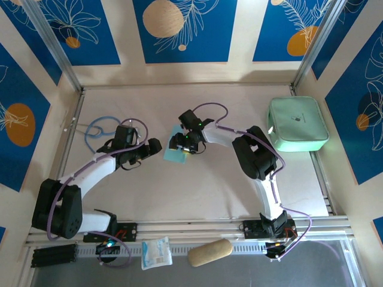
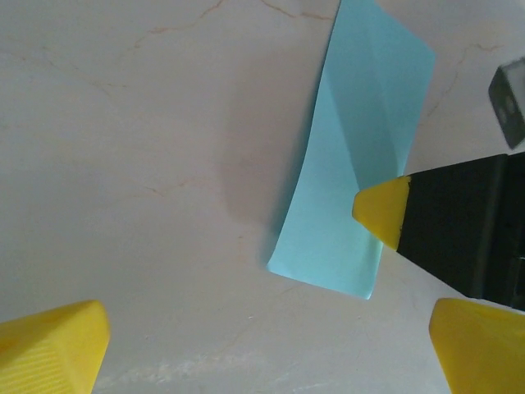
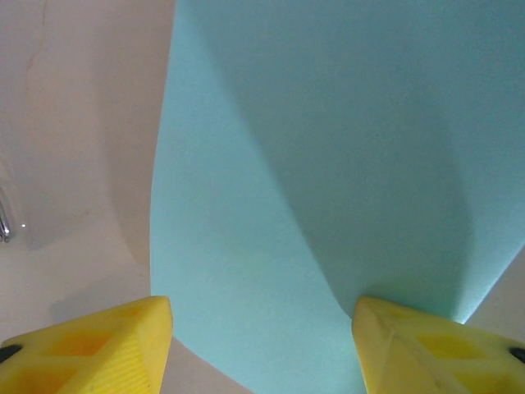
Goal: Fold a paper plane with a square sheet of paper (pick it up from the middle)
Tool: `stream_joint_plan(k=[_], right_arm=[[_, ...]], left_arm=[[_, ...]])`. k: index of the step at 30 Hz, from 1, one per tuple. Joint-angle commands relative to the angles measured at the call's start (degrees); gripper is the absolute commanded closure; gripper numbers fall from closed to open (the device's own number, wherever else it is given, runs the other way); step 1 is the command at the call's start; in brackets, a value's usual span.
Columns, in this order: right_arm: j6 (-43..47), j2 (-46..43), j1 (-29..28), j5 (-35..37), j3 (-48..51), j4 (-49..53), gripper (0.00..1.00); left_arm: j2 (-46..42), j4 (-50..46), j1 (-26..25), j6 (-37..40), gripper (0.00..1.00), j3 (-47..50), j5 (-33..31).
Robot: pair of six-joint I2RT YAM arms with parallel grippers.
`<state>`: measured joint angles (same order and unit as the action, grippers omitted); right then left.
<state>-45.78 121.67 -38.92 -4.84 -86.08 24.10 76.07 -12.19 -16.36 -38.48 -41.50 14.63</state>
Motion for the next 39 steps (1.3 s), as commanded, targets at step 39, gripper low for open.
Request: stream_joint_plan(k=[39], right_arm=[[1.7,-9.5,4.6,-0.7,16.4,-3.5,0.46]], left_arm=[[15.8,14.0,-8.0,-15.3,0.19,-3.4,17.0]])
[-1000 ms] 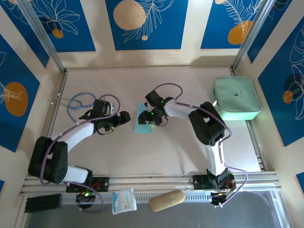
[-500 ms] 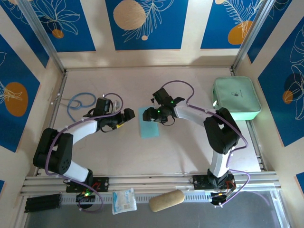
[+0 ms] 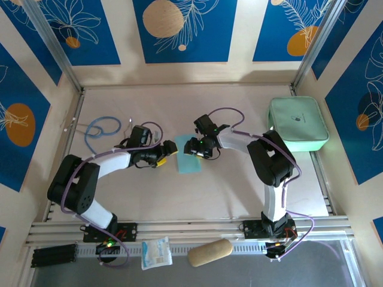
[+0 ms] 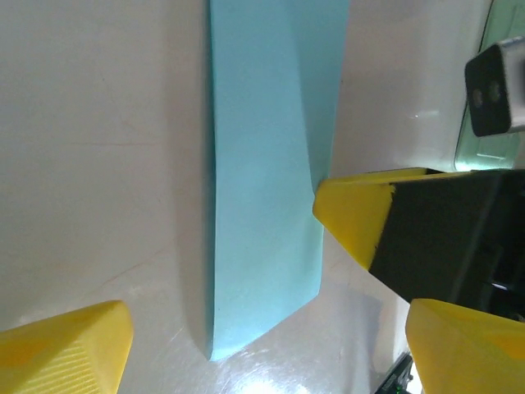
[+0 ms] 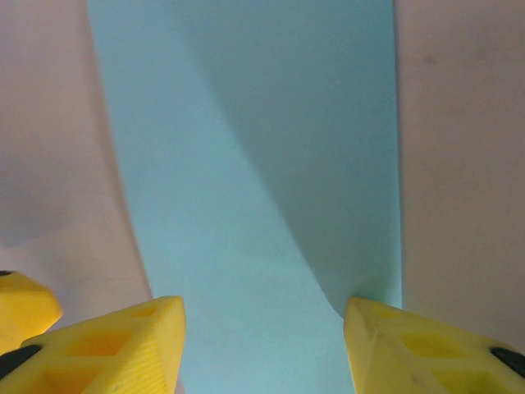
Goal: Fold a paper plane with a square sheet of paper (pick it up from the middle)
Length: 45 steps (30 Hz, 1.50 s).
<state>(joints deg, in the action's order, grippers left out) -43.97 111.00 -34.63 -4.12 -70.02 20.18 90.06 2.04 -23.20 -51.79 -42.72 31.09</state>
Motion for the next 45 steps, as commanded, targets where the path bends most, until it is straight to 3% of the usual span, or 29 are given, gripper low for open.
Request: stream_joint_plan(k=[1,10,28,39,45], right_arm=[[-0.4,1.6,0.4,-1.1,0.7,0.3,0.46],[-1.9,3.4,1.1,-2.4,4.3,-1.9,0.49],[-1.6,3.9,2.0,-3.1,5.7,-2.7,0.5],[-1.6,3.8,2.5,-2.8,5.7,-2.3,0.5],[-1.0,2.6,2.5,-3.8,6.2,-3.7,0.49]], left_arm=[[2.6,-1.7,-1.6,-2.0,0.22,-3.1,0.4],[5.2,-3.5,-3.7,-2.5,0.5,-4.3,-0.5],[12.7,-3.3,-4.0,0.1,0.61,-9.8,1.8],[12.4,6.6,-1.9,-3.3,0.69,-7.0,5.9],[14.1,7.5,-1.5,-5.4,0.77,-6.3,5.5]])
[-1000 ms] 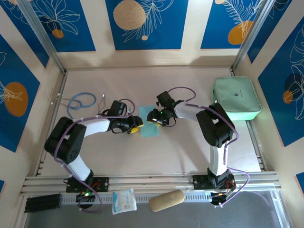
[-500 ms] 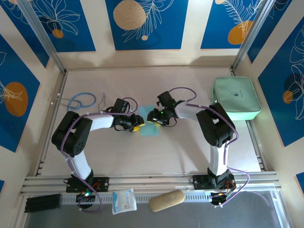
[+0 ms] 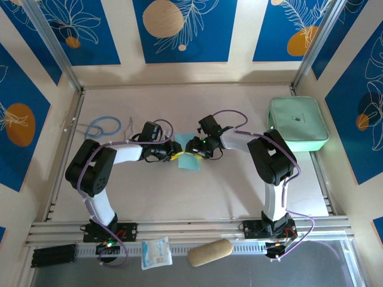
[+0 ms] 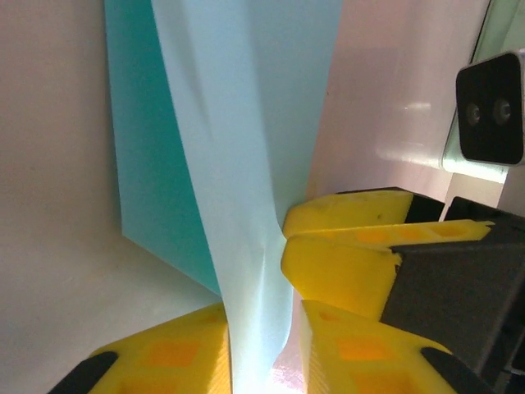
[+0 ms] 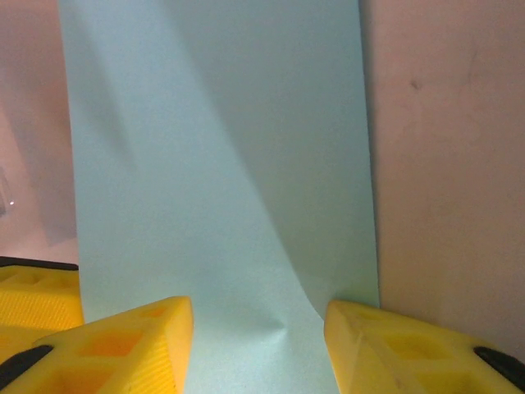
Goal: Fold a paper plane with a square sheet of paper (pick it up from the middle)
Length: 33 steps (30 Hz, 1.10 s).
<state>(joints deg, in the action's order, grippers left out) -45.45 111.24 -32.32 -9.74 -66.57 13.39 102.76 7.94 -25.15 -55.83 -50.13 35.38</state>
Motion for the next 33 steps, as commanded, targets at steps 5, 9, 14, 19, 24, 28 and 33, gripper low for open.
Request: stream_joint_plan(k=[5,9,14,19,24,28,33], right_arm=[[2.0,-0.4,0.5,0.1,2.1,1.4,0.48],[5.2,-4.5,0.8,0.0,0.9,0.5,0.46],[16.7,-11.6,-0.1,3.7,4.5,-4.7,0.36],[27.8,-18.7,-1.9,8.7,11.6,-13.0,0.28],[39.0,-22.8,-4.6,11.5,20.5,-26.4,0.25],[48.3,-23.2,-7.4,12.6,25.5,-34.5,0.24],[56.4,-20.9,-10.4,11.4,27.9,-38.2,0.23]], left_arm=[[1.3,-0.9,0.5,-0.8,0.86,1.1,-0.1],[1.1,-1.4,0.6,-1.0,0.95,1.1,-0.7],[-0.1,-1.7,0.5,-2.0,0.99,1.2,-1.2],[-1.6,-2.3,0.5,-3.3,0.99,1.4,-1.5],[-2.6,-2.3,0.5,-4.5,0.98,1.5,-1.3],[-2.9,-2.2,0.5,-5.0,0.98,1.5,-0.9],[-2.3,-1.4,0.5,-5.2,0.99,1.9,-0.6]])
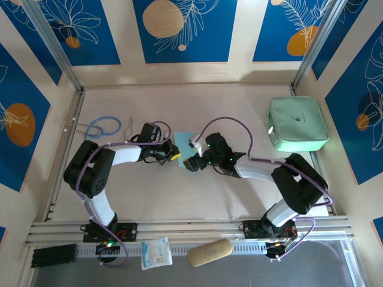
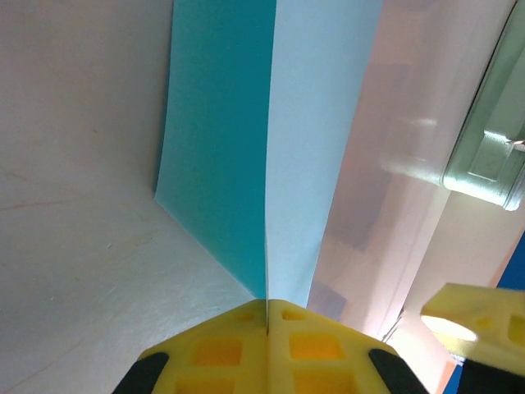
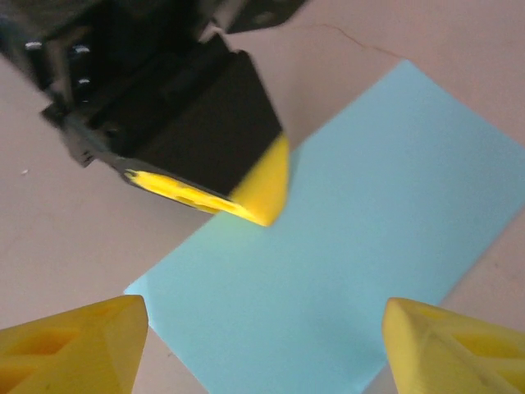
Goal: Fold a paper plane with a square sheet of paper (pick it up from the middle)
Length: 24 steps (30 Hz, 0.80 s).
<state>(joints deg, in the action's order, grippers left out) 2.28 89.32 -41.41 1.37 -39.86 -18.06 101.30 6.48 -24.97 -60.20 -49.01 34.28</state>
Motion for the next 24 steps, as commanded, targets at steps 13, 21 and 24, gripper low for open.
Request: stream_joint_plan(k=[13,21,24], right_arm=[[17.0,7.0,-5.0,4.0,5.4,-15.8,0.26],[19.5,9.8,-5.2,12.7,4.7,-19.5,0.32],[19.5,9.2,-5.4,11.9,4.8,-19.3,0.36]], left_arm=[[-0.6,0.2,0.4,-1.6,0.99,0.7,0.8],[-0.5,-0.3,0.4,-1.3,0.99,0.4,1.0],[-0.2,-0.3,0.4,-1.3,0.99,0.4,1.0]])
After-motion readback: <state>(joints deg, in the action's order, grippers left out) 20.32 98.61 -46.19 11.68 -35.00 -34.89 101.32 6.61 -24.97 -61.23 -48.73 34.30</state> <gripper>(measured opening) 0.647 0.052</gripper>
